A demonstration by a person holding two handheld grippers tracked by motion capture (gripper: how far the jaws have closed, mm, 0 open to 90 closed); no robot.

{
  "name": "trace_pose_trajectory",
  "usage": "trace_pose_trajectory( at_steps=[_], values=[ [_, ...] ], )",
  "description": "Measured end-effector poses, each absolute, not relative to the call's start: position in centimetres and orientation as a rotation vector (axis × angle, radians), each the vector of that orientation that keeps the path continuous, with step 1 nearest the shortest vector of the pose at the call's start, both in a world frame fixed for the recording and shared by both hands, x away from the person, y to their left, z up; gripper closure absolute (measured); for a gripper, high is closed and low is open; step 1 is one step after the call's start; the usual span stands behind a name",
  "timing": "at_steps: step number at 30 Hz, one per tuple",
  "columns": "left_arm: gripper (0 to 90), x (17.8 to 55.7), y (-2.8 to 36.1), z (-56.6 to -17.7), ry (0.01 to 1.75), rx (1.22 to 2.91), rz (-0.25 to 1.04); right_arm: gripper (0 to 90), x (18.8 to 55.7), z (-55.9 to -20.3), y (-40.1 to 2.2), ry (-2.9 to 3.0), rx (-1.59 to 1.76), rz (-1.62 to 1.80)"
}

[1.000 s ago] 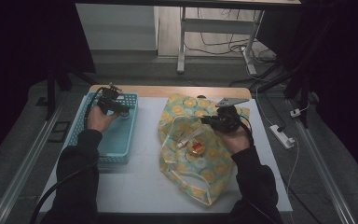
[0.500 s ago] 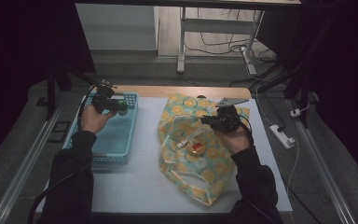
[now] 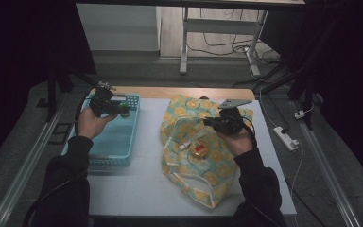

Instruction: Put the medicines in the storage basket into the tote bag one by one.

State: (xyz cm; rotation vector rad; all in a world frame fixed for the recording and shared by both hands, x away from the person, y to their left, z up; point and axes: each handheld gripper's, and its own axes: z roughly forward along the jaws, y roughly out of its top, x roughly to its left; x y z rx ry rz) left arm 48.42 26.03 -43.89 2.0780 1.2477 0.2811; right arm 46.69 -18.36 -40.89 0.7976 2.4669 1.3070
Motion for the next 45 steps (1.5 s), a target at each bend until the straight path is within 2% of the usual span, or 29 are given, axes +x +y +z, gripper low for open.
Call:
trace_pose_trajectory(
  at_steps=[23, 45],
  values=[
    [51.9, 45.2, 23.0, -41.9, 1.076, 2.093, 0.237, 89.8, 46.7, -40.9, -18.4, 2.465, 0.800, 1.305],
    [51.9, 44.0, 16.2, -42.1, 0.861, 2.168, 0.142, 89.8, 46.7, -40.8, -18.4, 2.465, 0.800, 1.308]
  ],
)
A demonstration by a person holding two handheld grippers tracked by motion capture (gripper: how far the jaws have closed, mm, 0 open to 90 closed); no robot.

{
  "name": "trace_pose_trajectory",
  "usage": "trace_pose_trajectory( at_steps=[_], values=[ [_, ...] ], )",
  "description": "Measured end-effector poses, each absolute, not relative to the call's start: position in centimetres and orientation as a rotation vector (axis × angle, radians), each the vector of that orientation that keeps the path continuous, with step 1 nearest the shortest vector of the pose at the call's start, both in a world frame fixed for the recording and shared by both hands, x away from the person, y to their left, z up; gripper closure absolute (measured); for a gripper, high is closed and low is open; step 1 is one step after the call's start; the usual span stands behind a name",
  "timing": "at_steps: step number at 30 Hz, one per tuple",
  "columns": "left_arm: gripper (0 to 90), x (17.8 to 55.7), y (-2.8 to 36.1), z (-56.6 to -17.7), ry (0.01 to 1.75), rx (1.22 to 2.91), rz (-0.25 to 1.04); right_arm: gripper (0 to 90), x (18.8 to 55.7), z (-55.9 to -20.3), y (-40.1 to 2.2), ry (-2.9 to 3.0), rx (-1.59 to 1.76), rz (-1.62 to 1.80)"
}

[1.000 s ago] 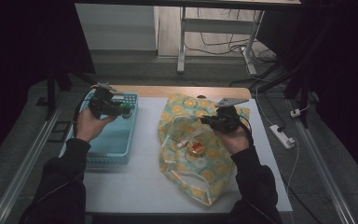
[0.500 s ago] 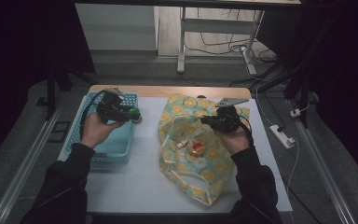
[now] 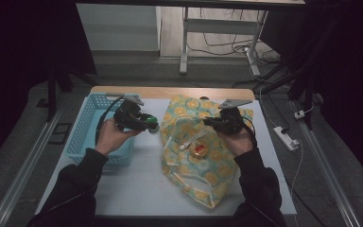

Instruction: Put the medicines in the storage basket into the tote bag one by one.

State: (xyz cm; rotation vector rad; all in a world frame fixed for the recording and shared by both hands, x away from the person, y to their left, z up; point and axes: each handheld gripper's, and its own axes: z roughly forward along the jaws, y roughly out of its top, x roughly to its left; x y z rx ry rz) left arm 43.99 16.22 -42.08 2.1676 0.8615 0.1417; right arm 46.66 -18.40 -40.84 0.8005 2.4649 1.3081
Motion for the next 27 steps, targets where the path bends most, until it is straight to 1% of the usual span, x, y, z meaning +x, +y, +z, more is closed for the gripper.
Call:
trace_pose_trajectory(
  at_steps=[12, 27],
  values=[
    [51.9, 44.0, 12.0, -42.7, 0.770, 2.207, 0.087, 89.8, 46.7, -40.9, -18.3, 2.466, 0.798, 1.307],
    [51.9, 44.5, 6.3, -43.4, 0.653, 2.247, 0.052, 89.8, 46.6, -40.8, -18.3, 2.465, 0.793, 1.312]
  ],
)
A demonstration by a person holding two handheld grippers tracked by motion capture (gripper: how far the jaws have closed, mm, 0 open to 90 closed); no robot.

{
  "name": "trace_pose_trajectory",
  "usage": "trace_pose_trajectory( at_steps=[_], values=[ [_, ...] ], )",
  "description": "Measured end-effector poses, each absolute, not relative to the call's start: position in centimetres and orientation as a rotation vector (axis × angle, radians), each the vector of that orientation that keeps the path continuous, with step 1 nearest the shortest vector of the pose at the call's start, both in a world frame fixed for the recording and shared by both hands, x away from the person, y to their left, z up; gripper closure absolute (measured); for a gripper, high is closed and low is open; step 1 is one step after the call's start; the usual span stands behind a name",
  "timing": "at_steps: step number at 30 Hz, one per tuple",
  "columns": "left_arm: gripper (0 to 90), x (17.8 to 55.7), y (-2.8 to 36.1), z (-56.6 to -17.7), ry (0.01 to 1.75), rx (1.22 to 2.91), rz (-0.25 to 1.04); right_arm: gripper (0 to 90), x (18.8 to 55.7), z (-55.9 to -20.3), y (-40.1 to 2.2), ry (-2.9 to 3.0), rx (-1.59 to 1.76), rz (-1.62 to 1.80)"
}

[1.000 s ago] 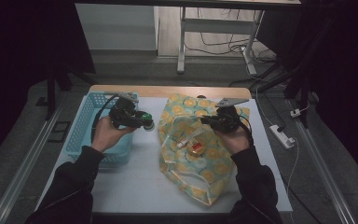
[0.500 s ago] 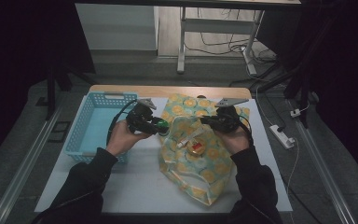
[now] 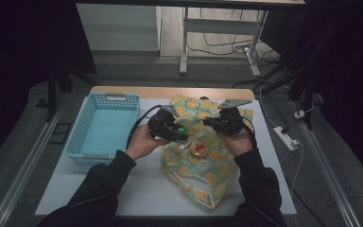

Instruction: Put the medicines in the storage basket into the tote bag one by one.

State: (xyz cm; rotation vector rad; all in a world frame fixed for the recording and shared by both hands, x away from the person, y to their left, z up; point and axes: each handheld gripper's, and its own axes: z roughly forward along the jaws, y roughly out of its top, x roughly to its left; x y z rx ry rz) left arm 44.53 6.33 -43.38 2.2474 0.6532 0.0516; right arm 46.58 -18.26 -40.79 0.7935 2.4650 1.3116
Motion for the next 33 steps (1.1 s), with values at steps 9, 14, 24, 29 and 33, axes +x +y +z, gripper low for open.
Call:
trace_pose_trajectory(
  at_steps=[9, 14, 24, 29, 33],
  values=[
    [51.8, 45.4, 3.9, -44.0, 0.638, 2.229, 0.038, 89.8, 46.6, -40.7, -18.3, 2.463, 0.796, 1.316],
    [51.8, 46.0, 2.8, -44.3, 0.630, 2.226, 0.046, 89.8, 46.6, -40.8, -18.3, 2.465, 0.795, 1.316],
    [51.8, 47.4, 1.2, -45.3, 0.642, 2.219, 0.077, 89.8, 46.6, -40.7, -18.3, 2.461, 0.792, 1.319],
    [51.8, 48.0, 0.7, -45.9, 0.651, 2.210, 0.105, 89.8, 46.6, -40.8, -18.2, 2.463, 0.791, 1.314],
    [51.7, 48.4, 0.3, -46.4, 0.658, 2.211, 0.132, 89.7, 46.6, -40.8, -18.2, 2.464, 0.793, 1.312]
  ],
)
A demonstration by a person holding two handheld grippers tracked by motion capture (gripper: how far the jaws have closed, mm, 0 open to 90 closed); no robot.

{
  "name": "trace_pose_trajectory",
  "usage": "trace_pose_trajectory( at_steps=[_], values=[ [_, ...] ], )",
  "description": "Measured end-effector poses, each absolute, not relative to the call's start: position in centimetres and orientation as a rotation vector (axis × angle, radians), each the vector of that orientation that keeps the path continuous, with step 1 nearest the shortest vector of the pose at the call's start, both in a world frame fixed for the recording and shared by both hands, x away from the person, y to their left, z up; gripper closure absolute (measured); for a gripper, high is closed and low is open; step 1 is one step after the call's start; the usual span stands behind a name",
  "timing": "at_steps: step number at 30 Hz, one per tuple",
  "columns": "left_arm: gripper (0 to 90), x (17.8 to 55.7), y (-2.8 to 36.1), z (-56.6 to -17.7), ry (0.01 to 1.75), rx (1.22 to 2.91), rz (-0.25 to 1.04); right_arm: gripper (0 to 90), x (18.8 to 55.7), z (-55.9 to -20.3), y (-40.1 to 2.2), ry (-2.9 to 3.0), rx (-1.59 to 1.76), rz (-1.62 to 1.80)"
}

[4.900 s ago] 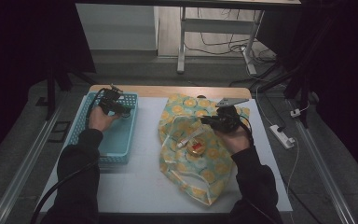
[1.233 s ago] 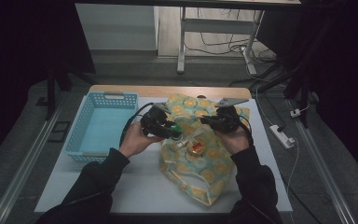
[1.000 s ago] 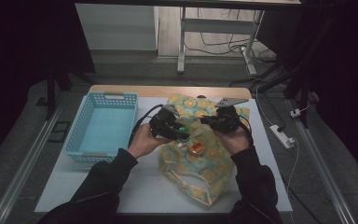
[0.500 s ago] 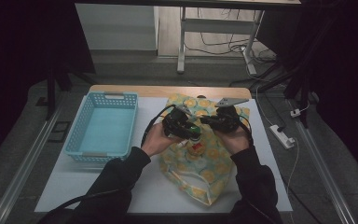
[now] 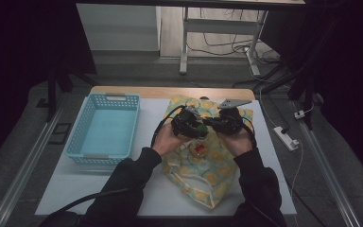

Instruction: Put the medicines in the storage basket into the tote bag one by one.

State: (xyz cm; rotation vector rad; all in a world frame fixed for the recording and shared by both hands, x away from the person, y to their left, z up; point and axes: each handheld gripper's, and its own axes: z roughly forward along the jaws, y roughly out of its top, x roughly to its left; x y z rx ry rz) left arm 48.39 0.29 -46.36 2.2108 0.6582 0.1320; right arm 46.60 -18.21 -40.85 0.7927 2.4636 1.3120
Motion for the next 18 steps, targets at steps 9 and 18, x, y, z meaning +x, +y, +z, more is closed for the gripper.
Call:
trace_pose_trajectory(
  at_steps=[9, 18],
  values=[
    [51.7, 49.4, -0.4, -47.5, 0.679, 2.210, 0.176, 89.8, 46.7, -41.0, -18.3, 2.467, 0.795, 1.302],
    [43.6, 49.6, -0.8, -47.9, 0.685, 2.215, 0.192, 89.8, 46.9, -41.1, -18.6, 2.462, 0.806, 1.302]
  ],
)
